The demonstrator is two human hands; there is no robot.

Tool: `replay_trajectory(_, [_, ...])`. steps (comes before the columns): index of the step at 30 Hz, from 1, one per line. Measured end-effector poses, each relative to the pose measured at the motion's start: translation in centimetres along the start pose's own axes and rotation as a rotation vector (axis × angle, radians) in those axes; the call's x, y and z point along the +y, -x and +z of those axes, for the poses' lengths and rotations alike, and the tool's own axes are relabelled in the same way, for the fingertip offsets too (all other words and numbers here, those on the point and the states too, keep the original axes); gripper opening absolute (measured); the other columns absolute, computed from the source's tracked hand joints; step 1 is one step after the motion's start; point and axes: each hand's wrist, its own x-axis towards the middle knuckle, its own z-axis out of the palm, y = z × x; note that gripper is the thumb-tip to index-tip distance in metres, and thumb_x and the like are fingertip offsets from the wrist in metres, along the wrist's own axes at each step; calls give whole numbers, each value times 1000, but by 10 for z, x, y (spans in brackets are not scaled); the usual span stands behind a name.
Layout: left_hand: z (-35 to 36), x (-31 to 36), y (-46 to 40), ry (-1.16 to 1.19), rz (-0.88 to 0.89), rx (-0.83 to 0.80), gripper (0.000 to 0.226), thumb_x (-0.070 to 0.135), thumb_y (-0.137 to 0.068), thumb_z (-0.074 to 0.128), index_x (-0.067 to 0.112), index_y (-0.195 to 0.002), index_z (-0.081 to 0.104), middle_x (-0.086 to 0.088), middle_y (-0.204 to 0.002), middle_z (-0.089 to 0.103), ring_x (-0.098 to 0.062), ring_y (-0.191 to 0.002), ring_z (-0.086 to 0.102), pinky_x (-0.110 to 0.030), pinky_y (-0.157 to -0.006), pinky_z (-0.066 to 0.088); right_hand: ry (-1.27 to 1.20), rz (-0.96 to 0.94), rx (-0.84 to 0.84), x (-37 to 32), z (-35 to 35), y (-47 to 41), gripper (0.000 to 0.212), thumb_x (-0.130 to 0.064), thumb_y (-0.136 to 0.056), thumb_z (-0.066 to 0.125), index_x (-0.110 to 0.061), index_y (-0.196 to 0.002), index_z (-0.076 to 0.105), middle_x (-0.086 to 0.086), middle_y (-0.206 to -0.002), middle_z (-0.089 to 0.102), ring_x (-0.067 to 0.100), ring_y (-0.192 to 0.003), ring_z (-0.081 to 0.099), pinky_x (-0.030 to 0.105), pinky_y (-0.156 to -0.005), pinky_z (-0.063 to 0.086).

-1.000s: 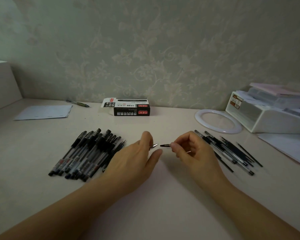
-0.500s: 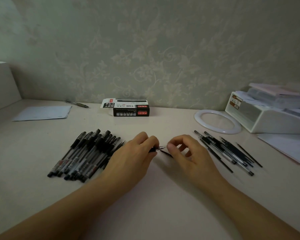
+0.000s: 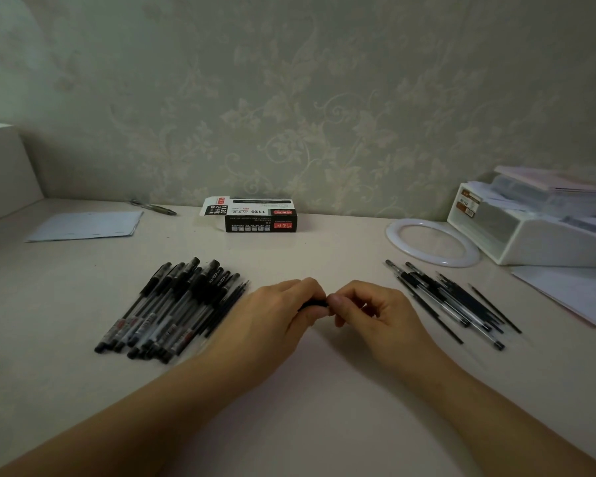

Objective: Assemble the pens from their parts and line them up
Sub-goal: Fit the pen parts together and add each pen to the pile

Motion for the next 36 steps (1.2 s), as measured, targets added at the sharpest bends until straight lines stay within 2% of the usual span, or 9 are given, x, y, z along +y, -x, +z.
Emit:
replay_trajectory(5, [3, -4, 0, -3, -63, -78, 32, 51, -96, 31, 30, -93, 56, 15, -68, 56, -6, -64, 55, -38, -60, 48, -55, 11, -13, -1, -1, 0, 15, -41, -89, 63, -31, -82, 72, -6, -74, 69, 11, -71, 61, 16, -65, 44])
replay_trajectory(11, [5, -10, 3, 8, -35, -45, 28, 53, -87, 54, 38, -95, 32, 17, -80, 51, -2, -71, 51, -19, -53, 38, -75, 46, -31, 0, 0, 0, 11, -23, -90, 68, -33, -93, 71, -8, -90, 71, 13, -83, 64, 23, -74, 50])
replay_trajectory(14, [4, -10, 1, -15, 0, -8, 23, 35, -92, 57, 35, -89, 35, 18, -81, 50, -3, -70, 51, -18, -52, 37, -72, 46, -5, -1, 1, -1, 9, -28, -89, 70, -36, -94, 70, -12, -94, 70, 7, -83, 62, 17, -72, 50])
replay_trajectory(17, [4, -8, 1, -25, 7, 3, 19, 34, -92, 57, 33, -89, 38, 18, -82, 50, 0, -68, 51, -15, -52, 35, -57, 69, 17, -1, 1, -1, 14, -45, -87, 65, -32, -88, 69, -11, -87, 71, 6, -77, 62, 15, -68, 47])
replay_trajectory(20, [5, -8, 1, -40, 23, -1, 11, 38, -94, 52, 31, -89, 44, 16, -82, 53, -2, -67, 51, -17, -54, 36, -51, 64, 14, 1, 0, 0, 12, -38, -89, 66, -30, -82, 69, -9, -77, 70, 5, -70, 60, 15, -65, 45])
replay_trajectory(24, [6, -11, 1, -23, 9, 18, 13, 41, -95, 44, 30, -90, 50, 13, -82, 56, -8, -69, 52, -31, -58, 44, -92, 35, -1, 2, 0, -1, 11, -25, -88, 71, -34, -93, 69, -16, -92, 69, 2, -69, 56, 13, -63, 44])
replay_trajectory(28, [7, -11, 1, -18, 14, 19, 15, 41, -96, 43, 30, -93, 52, 14, -84, 57, -8, -69, 54, -32, -59, 46, -53, 68, 9, 2, 2, -1, 16, -49, -88, 64, -33, -91, 68, -13, -89, 70, 8, -77, 61, 19, -68, 47])
replay_trajectory(33, [7, -10, 1, -16, 11, 17, 14, 40, -96, 44, 29, -92, 52, 13, -83, 56, -8, -70, 52, -32, -59, 45, -77, 52, -9, 2, -1, -1, 7, -25, -91, 68, -32, -90, 70, -10, -88, 71, 8, -78, 61, 19, -65, 46])
replay_trajectory(36, [6, -10, 1, -1, 4, 26, 15, 40, -96, 43, 29, -92, 52, 13, -82, 56, -8, -69, 52, -29, -58, 44, -112, 60, 6, 0, 1, -1, 13, -27, -87, 72, -33, -97, 69, -15, -96, 70, 8, -75, 58, 14, -64, 45])
